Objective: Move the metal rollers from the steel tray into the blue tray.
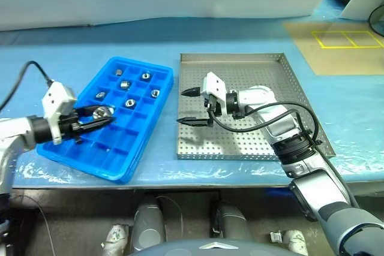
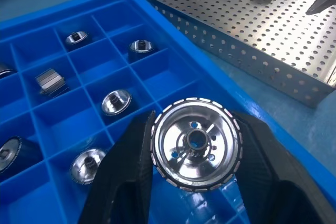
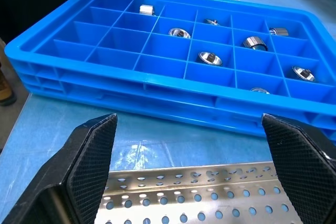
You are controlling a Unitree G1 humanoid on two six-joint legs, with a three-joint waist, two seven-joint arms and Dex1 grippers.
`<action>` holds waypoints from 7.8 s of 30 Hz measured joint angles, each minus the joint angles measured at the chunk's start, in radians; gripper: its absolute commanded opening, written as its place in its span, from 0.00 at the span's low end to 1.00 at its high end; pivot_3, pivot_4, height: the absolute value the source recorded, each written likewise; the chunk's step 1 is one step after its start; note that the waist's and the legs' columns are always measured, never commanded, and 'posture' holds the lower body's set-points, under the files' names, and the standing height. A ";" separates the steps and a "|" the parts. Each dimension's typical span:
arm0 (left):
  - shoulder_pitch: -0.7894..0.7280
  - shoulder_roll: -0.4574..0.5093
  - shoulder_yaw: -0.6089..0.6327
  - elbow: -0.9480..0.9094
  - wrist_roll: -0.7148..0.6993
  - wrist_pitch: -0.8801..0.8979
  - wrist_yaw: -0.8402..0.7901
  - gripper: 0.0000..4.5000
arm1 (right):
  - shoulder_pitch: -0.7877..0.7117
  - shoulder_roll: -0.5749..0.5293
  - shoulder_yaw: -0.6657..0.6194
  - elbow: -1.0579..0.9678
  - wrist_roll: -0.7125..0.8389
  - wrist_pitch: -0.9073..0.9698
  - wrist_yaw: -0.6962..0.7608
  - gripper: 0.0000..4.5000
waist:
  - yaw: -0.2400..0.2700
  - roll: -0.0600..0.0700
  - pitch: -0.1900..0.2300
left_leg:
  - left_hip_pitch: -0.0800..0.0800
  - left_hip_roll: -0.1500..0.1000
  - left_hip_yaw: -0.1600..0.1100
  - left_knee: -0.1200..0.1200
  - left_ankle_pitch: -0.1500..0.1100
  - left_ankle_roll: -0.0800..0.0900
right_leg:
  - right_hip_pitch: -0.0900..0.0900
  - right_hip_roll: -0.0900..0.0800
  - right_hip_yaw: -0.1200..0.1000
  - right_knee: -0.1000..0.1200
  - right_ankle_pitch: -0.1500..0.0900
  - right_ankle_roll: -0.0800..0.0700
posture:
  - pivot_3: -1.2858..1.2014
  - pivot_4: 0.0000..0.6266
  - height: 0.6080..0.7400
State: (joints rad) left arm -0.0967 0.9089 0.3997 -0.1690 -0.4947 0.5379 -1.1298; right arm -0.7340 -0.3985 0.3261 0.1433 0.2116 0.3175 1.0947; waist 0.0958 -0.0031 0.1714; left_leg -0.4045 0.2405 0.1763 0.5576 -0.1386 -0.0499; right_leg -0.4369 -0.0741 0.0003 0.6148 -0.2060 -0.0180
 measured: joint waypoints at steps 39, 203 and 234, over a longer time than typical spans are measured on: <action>0.272 0.007 0.060 0.140 0.087 -0.147 0.052 0.39 | -0.039 0.087 0.009 0.083 -0.039 -0.048 0.011 1.00 | 0.002 -0.005 0.000 | 0.001 0.000 -0.001 -0.001 0.001 -0.002 | -0.002 0.001 0.000 0.004 -0.001 -0.001 | 0.55 0.24 1.00; 0.127 -0.090 0.039 -0.235 -0.111 0.050 0.229 0.69 | -0.203 0.438 0.042 0.610 -0.218 -0.274 0.001 0.38 | 0.004 -0.006 0.001 | 0.000 0.003 -0.004 0.000 0.002 -0.005 | -0.003 0.001 -0.004 0.009 -0.002 -0.005 | 0.60 0.24 1.00; -0.054 -0.106 -0.115 -0.112 -0.104 -0.002 0.211 0.69 | -0.217 0.293 -0.138 0.418 -0.135 -0.127 -0.086 0.90 | 0.000 -0.006 0.001 | 0.000 0.002 -0.004 0.000 0.005 -0.008 | -0.002 0.001 -0.003 0.009 -0.002 -0.005 | 0.53 0.24 1.00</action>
State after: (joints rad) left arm -0.1510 0.8028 0.2842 -0.2810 -0.5986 0.5361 -0.9185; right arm -0.9509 -0.1059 0.1885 0.5611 0.0765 0.1908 1.0086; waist 0.0962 -0.0095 0.1720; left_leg -0.4045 0.2423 0.1719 0.5577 -0.1341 -0.0577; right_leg -0.4392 -0.0727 -0.0026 0.6242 -0.2083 -0.0229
